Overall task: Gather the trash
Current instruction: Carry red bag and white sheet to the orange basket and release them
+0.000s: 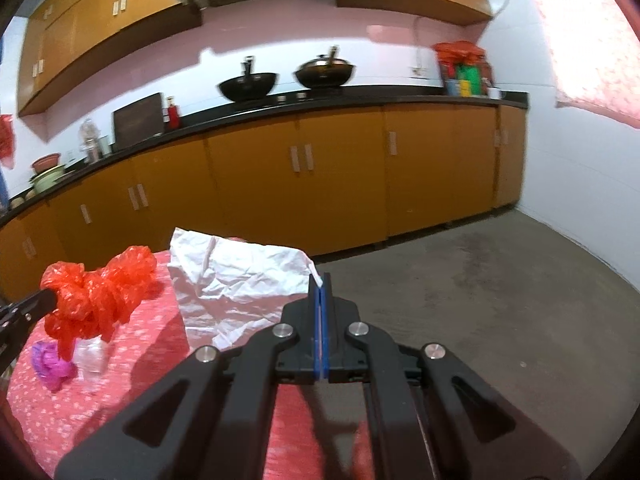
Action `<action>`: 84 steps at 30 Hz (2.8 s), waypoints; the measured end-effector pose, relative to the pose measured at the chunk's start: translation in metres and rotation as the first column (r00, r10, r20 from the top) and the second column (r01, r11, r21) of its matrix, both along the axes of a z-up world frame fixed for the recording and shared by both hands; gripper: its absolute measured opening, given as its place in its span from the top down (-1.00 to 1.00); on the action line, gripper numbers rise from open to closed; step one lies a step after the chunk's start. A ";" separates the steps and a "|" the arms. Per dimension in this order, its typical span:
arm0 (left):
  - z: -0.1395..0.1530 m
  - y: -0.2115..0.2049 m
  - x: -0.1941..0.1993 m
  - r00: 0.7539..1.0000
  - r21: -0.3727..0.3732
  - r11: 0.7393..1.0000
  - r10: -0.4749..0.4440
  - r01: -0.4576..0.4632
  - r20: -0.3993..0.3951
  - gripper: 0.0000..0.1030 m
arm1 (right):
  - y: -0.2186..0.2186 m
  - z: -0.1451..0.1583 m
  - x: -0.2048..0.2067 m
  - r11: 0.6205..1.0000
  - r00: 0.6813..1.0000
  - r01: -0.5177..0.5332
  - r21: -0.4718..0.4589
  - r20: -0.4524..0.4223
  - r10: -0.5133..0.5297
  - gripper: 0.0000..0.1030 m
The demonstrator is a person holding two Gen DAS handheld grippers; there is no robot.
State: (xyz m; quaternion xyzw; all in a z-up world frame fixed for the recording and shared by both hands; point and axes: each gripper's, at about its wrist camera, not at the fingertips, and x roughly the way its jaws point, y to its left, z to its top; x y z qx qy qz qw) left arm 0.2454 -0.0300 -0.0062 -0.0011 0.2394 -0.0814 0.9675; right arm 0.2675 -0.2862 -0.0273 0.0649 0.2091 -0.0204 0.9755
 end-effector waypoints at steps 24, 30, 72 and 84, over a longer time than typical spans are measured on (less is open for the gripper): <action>-0.064 -0.160 -0.003 0.956 -0.030 0.970 -0.242 0.240 -0.167 0.87 | -0.129 -0.081 -0.029 0.983 0.969 0.182 -0.018 -0.164 -0.183 0.95; -0.086 -0.189 -0.004 0.936 -0.014 0.962 -0.269 0.273 -0.229 0.87 | -0.134 -0.114 -0.032 0.985 0.956 0.171 -0.011 -0.239 -0.168 0.95; -0.161 -0.272 0.029 0.842 0.012 0.937 -0.309 0.350 -0.442 0.86 | -0.177 -0.183 -0.023 0.989 0.915 0.140 0.040 -0.387 -0.113 0.87; -0.152 -0.255 0.033 0.847 -0.041 0.949 -0.297 0.312 -0.441 0.84 | -0.176 -0.179 -0.026 0.988 0.914 0.153 0.028 -0.385 -0.131 0.72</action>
